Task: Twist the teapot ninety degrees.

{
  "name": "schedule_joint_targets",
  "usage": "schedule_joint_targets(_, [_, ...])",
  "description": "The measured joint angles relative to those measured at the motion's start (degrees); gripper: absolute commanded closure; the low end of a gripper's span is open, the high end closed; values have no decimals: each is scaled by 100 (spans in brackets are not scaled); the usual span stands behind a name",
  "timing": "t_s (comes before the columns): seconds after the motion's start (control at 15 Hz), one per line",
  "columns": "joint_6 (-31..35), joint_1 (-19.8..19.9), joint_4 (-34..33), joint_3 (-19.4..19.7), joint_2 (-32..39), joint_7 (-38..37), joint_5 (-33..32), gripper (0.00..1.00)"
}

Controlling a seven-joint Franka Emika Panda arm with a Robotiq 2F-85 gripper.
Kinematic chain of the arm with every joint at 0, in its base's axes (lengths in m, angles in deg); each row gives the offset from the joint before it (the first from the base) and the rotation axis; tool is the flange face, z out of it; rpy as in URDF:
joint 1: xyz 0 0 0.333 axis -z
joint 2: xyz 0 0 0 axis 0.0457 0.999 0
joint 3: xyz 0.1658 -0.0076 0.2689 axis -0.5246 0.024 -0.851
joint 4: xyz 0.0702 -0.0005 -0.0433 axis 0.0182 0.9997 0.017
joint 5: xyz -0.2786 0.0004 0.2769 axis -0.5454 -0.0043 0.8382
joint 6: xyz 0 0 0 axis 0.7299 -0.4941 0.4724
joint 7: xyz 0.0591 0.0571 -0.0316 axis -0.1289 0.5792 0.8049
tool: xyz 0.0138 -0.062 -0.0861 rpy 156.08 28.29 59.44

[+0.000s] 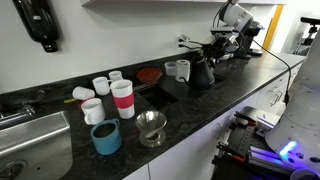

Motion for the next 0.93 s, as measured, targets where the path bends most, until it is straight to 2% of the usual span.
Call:
schedule_joint_targets(0.67, [-340, -54, 7, -137, 425, 216, 182, 94])
schedule_joint_targets(0.73, [-382, -65, 7, -153, 452, 265, 181, 89])
schedule_joint_targets(0.8, [-426, -75, 7, -157, 480, 314, 180, 49])
schedule_joint_targets(0.87, [-467, -78, 8, -158, 505, 365, 170, 48])
schedule_joint_targets(0.93, [-506, -78, 8, -158, 519, 394, 155, 42])
